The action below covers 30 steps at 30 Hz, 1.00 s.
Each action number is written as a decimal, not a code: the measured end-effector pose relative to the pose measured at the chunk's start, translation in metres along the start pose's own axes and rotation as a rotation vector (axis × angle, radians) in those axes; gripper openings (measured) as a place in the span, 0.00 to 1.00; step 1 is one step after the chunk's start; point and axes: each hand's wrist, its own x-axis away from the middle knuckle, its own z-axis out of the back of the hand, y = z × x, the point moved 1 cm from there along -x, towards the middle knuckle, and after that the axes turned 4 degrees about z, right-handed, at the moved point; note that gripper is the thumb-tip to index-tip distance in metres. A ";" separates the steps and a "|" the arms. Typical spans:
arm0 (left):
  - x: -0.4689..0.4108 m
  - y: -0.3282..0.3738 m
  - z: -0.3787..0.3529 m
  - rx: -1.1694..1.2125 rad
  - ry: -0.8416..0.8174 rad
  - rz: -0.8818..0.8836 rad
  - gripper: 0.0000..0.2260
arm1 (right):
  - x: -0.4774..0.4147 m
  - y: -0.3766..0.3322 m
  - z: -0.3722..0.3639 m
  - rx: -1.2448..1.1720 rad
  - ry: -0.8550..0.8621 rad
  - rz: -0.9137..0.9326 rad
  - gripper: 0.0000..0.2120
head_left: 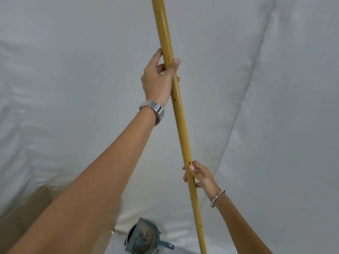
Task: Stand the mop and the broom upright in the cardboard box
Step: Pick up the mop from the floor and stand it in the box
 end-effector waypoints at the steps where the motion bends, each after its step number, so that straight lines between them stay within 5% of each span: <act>1: -0.001 0.009 0.006 0.004 -0.018 -0.011 0.24 | -0.003 -0.006 -0.008 -0.015 -0.001 0.012 0.14; 15: -0.046 0.063 0.158 -0.112 -0.303 -0.031 0.20 | -0.041 -0.055 -0.201 -0.199 0.015 0.047 0.11; 30: -0.149 0.008 0.361 -0.201 -0.313 0.047 0.20 | -0.154 -0.042 -0.426 -0.318 -0.122 -0.028 0.05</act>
